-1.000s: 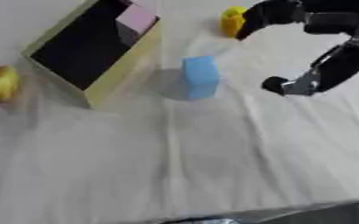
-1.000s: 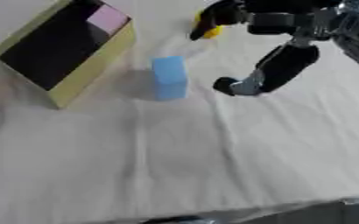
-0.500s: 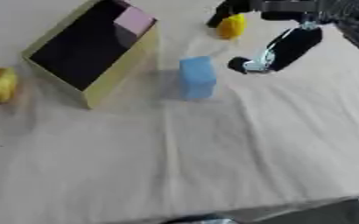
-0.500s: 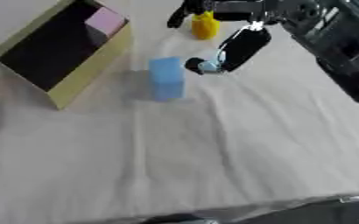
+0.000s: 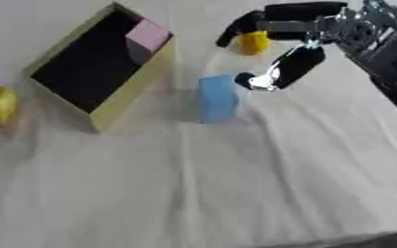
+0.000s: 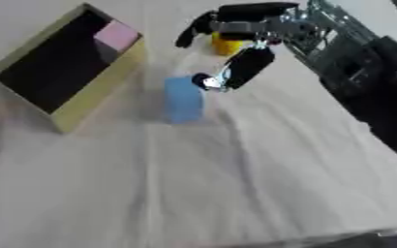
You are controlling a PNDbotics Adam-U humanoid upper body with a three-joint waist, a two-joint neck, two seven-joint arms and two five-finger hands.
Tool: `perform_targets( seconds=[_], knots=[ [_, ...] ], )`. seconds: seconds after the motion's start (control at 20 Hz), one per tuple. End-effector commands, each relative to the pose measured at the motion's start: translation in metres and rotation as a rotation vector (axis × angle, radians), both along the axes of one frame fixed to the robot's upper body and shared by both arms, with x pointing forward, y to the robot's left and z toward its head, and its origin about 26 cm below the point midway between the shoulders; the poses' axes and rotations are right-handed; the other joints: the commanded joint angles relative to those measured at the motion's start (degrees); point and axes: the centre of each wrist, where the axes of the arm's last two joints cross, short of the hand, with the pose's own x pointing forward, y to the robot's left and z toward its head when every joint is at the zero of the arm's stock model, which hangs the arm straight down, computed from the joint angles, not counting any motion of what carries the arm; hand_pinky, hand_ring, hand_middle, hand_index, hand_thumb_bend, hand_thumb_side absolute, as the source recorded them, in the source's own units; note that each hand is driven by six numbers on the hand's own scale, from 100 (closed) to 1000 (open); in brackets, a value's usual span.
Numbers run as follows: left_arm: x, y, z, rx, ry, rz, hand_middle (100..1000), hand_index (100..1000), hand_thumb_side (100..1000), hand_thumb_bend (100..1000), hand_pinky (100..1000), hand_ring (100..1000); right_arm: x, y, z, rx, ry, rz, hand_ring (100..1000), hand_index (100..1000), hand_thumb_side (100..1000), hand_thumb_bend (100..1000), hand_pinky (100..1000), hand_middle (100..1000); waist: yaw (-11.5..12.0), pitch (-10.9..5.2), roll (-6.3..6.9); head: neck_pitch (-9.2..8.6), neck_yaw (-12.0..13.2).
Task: Pick up objects on the table and place them in the box.
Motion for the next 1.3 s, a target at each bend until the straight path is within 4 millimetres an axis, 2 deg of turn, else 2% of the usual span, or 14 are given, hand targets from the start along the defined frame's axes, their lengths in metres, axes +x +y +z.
perform_targets(
  seconds=[0.05, 0.45, 0.85, 1.3],
  knots=[
    [-0.004, 0.001, 0.01, 0.011, -0.036, -0.004, 650, 801, 560, 161, 645, 664, -0.001, -0.001, 0.013, -0.007, -0.005, 0.003, 1000, 919, 486, 189, 959, 847, 0.1, -0.96, 0.09, -0.86, 1.0],
    [-0.004, 0.0, 0.01, 0.009, -0.033, -0.01, 651, 801, 564, 159, 645, 664, -0.003, 0.004, 0.016, -0.043, 0.096, 0.039, 1000, 931, 539, 171, 977, 851, 0.3, -0.86, -0.18, 0.66, 1.9],
    [-0.004, -0.001, 0.009, 0.007, -0.03, -0.017, 651, 800, 571, 155, 644, 663, 0.0, 0.008, 0.013, -0.066, 0.107, 0.046, 1000, 931, 551, 171, 977, 854, 0.8, -0.44, -0.27, 0.35, 1.9],
    [-0.004, -0.003, 0.008, 0.001, -0.024, -0.03, 651, 800, 579, 148, 644, 662, 0.008, 0.009, 0.0, -0.088, 0.114, 0.025, 1000, 933, 512, 214, 978, 862, 1.0, -0.24, -0.28, 0.98, 2.0]
  ],
)
